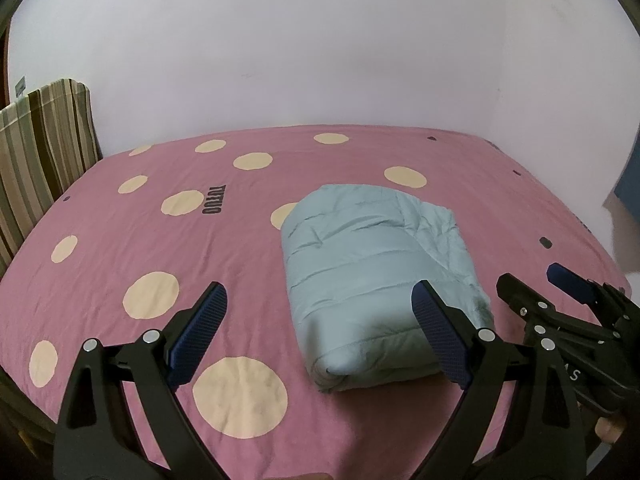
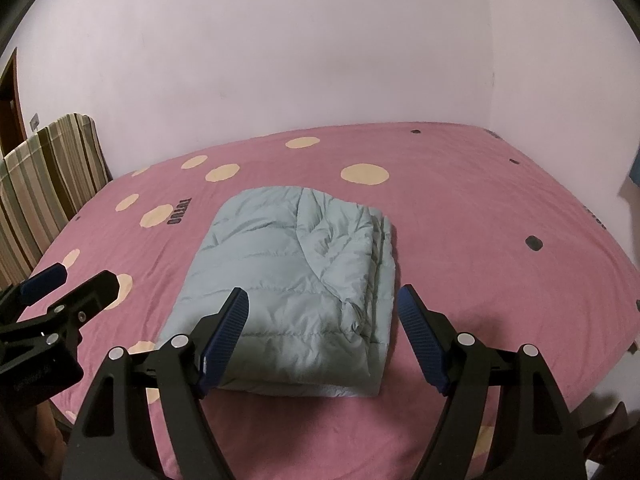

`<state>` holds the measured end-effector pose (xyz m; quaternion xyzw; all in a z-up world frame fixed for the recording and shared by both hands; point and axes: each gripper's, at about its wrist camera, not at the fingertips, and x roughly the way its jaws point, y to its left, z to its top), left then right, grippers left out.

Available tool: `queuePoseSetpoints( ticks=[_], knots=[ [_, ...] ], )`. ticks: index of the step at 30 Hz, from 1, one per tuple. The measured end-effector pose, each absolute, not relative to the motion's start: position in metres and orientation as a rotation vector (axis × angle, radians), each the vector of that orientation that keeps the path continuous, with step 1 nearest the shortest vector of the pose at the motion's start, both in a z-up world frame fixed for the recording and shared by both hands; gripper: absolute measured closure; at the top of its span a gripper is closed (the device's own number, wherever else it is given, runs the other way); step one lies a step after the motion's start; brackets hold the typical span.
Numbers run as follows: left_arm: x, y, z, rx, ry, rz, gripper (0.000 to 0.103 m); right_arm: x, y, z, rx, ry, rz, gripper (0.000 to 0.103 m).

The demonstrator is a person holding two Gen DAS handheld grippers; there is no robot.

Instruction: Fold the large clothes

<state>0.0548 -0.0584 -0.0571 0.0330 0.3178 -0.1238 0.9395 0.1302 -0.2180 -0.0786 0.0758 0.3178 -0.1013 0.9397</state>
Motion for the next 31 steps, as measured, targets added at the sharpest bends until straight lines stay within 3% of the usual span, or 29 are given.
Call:
queuePoseSetpoints(
  ticks=[4,7,24,31],
  knots=[
    [0.056,-0.061,-0.059,0.081,0.65,-0.251,0.009,0.133,-0.219,-0.081,0.155,0.658,-0.208,0.027],
    [0.057,-0.066,-0.06,0.108,0.66,-0.21,0.002,0.136,-0.22,-0.082,0.156,0.665,-0.208,0.027],
    [0.068,-0.067,-0.072,0.125,0.637,-0.17,0.002,0.141,-0.226,-0.088,0.163,0.683,-0.216,0.027],
    [0.095,-0.045,-0.085,0.105,0.706,-0.131,0.002,0.14,-0.244,-0.084,0.184,0.652,-0.251,0.027]
  ],
)
